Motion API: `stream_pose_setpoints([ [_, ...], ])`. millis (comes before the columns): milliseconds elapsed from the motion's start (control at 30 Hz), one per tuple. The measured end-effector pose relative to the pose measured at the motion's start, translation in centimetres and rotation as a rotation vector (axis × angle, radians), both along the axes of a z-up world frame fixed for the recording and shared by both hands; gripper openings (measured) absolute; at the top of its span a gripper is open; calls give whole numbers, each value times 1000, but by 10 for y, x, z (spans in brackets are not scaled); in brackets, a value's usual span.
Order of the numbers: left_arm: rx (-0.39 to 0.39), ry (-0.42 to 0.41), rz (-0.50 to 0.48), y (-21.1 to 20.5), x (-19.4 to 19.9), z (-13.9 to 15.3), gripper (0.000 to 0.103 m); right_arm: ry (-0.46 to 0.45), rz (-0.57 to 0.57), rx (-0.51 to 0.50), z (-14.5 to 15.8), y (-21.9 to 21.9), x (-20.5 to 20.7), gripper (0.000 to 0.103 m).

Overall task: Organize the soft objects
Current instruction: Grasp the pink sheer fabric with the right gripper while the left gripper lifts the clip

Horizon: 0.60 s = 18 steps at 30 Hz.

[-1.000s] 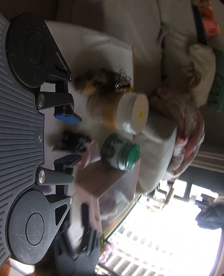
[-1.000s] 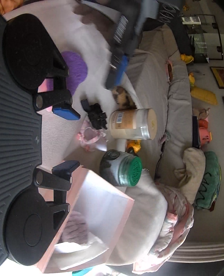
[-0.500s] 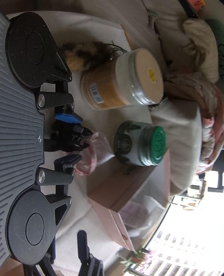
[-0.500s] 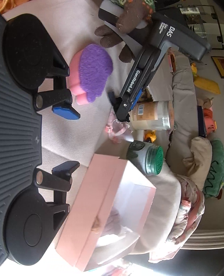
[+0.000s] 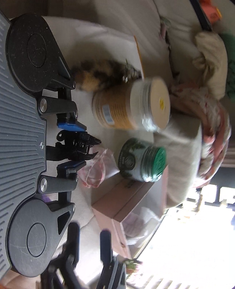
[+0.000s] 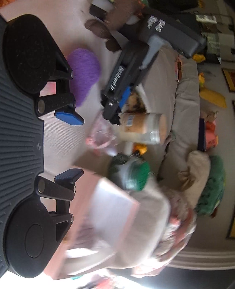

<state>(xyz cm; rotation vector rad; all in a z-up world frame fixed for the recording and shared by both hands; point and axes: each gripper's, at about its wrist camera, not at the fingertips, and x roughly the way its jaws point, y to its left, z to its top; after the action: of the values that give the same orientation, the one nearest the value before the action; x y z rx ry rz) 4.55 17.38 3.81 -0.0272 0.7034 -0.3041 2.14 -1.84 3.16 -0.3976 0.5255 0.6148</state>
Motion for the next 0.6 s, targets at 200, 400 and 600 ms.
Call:
stream_pose_setpoints([
  [200, -70, -41, 91, 37, -35, 13, 38, 46, 43, -114, 0, 56, 41, 53],
  [400, -100, -30, 128, 58, -56, 18, 38, 217, -49, -181, -19, 92, 87, 50],
  [600, -113, -21, 112, 57, -69, 19, 38, 245, 5, -136, -2, 81, 66, 2],
])
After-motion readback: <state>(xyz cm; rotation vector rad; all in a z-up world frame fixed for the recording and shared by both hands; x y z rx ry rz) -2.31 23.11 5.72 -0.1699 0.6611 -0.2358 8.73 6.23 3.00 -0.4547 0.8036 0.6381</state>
